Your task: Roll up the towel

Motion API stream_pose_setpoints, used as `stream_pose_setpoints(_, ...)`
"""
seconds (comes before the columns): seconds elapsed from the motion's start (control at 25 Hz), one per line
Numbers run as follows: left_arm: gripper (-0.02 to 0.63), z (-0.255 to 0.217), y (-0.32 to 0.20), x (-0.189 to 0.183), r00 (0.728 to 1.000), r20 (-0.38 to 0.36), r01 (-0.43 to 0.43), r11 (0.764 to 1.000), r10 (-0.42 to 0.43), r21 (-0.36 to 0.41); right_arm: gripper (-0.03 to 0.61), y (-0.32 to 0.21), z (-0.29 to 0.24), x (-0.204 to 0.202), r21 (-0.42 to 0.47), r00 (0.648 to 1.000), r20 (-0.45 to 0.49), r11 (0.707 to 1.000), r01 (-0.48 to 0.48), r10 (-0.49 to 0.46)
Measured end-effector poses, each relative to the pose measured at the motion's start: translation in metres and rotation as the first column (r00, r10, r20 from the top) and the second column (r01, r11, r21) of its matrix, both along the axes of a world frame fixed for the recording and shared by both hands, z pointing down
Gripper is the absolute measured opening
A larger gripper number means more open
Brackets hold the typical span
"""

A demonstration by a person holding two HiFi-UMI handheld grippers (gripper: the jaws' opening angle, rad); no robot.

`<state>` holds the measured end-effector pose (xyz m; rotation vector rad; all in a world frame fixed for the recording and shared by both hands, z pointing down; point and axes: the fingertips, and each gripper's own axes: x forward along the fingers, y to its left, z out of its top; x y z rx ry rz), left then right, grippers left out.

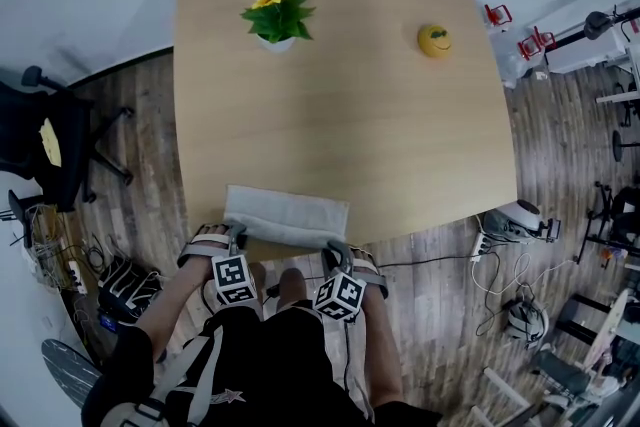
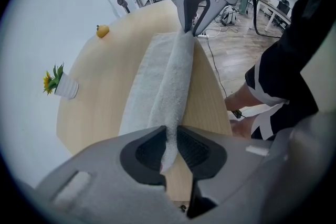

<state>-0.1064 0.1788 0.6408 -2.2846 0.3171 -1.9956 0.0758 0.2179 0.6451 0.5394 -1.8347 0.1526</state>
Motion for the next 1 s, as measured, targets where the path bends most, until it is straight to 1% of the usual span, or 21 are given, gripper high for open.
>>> stream_pose_setpoints(0.44, 0.081, -0.012, -0.016, 0.001, 1.000, -0.004, 0.022, 0.999, -0.022, 0.025, 0.085, -0.015, -0.012, 0.003, 0.008, 1.000, 0.008, 1.000, -0.012, 0.012)
stream_pose_setpoints(1.0, 0.080, -0.015, -0.034, 0.002, 1.000, -0.003, 0.031, 0.999, -0.031, 0.028, 0.084, -0.039, -0.016, 0.006, 0.019, 1.000, 0.011, 1.000, -0.018, 0.018)
